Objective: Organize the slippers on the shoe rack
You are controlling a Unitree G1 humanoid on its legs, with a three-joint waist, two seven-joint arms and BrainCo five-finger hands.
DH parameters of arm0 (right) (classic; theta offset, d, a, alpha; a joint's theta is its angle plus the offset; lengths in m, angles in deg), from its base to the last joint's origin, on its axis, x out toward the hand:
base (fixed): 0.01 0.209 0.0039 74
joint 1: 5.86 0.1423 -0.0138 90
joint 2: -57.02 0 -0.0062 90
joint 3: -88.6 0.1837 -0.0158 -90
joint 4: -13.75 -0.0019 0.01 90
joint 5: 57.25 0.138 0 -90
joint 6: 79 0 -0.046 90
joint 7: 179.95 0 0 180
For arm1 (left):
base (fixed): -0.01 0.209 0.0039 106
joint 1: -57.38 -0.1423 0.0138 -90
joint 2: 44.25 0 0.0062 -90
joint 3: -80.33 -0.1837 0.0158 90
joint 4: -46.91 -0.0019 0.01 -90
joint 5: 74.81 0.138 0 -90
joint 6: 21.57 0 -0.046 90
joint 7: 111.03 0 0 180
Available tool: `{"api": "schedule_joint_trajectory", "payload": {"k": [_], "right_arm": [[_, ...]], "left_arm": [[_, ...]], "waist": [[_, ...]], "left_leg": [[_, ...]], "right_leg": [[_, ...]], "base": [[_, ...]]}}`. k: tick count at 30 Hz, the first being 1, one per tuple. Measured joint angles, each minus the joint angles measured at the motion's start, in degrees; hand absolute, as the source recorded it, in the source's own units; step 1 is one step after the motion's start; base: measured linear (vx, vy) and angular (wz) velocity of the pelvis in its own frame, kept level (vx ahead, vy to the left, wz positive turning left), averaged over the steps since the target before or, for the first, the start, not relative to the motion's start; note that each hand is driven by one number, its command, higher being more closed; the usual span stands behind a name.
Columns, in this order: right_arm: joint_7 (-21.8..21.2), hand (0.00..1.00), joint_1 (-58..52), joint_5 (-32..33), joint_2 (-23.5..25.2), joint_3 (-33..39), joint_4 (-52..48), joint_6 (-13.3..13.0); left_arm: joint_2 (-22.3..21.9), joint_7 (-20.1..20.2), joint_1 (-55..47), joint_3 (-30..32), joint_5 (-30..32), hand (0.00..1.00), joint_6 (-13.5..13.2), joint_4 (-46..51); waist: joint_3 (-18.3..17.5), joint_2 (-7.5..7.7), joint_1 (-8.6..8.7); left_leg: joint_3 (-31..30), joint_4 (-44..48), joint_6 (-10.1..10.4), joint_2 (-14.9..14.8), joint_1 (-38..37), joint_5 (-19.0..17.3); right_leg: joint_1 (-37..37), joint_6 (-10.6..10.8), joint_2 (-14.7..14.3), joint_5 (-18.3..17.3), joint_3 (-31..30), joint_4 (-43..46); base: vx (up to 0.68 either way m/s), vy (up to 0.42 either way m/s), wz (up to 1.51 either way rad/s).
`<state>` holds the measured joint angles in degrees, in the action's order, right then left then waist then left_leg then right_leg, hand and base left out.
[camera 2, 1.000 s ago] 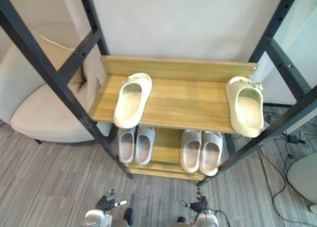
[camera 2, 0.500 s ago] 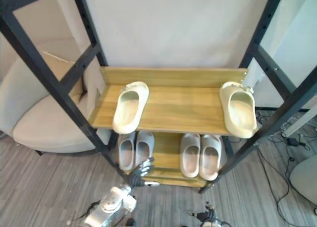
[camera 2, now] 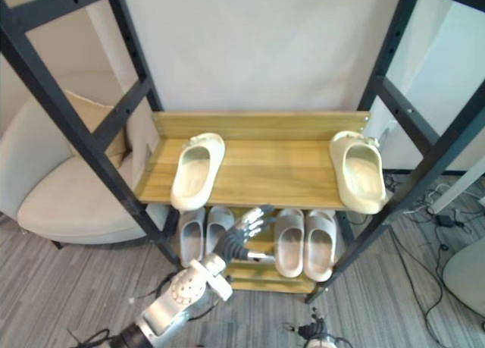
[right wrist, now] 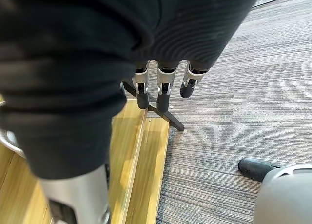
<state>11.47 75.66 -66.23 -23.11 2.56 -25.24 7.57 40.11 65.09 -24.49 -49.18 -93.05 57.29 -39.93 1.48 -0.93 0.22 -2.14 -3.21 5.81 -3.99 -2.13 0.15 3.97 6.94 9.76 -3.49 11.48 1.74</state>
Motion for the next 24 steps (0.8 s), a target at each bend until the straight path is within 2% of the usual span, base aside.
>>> {"api": "schedule_joint_trajectory", "payload": {"k": [1,5,12,18,24], "right_arm": [[-0.01,0.00,-0.11,0.00,-0.14,0.04,0.00,0.04],[-0.07,0.00,-0.11,-0.01,-0.27,0.05,0.00,0.06],[-0.91,0.00,-0.67,-0.02,-0.76,0.26,0.00,0.70],[-2.13,0.00,-0.50,0.02,-0.82,0.36,0.00,1.19],[-2.92,0.00,-0.48,0.09,-0.76,1.44,-0.43,1.24]], "left_arm": [[-0.07,-1.36,2.14,2.24,-0.09,0.00,-0.47,3.18],[-0.11,-3.55,6.25,6.47,0.08,0.00,-1.57,5.89],[0.91,-5.05,10.78,13.88,0.16,0.00,-2.27,6.94],[6.25,-6.05,18.85,19.91,0.24,0.00,-2.20,1.26],[11.93,-6.29,21.10,24.19,0.88,0.00,-1.76,-5.80]], "waist": [[-0.05,0.17,-0.15],[-0.11,0.26,-0.21],[-0.46,-0.04,-0.24],[-1.17,-0.38,-0.19],[-1.17,-0.31,-0.07]], "left_leg": [[-0.02,0.11,0.00,0.00,0.03,0.00],[-0.09,0.37,0.00,0.00,0.04,0.00],[-0.72,0.57,0.13,-0.13,-0.15,0.12],[-0.79,0.44,0.22,-0.21,0.19,0.33],[-0.51,0.46,0.23,-0.23,1.44,0.39]], "right_leg": [[0.03,0.00,0.00,0.00,-0.02,0.07],[-0.01,-0.01,0.02,-0.20,-0.09,0.58],[-0.24,-0.03,0.09,-1.70,0.14,2.83],[-1.06,-0.07,0.04,-1.82,0.13,3.39],[-2.91,-0.15,0.05,-1.91,-0.30,4.06]], "base": [[0.00,0.000,0.00],[-0.01,0.000,0.01],[-0.04,-0.006,0.04],[0.00,0.000,0.00],[0.00,0.000,-0.02]]}}
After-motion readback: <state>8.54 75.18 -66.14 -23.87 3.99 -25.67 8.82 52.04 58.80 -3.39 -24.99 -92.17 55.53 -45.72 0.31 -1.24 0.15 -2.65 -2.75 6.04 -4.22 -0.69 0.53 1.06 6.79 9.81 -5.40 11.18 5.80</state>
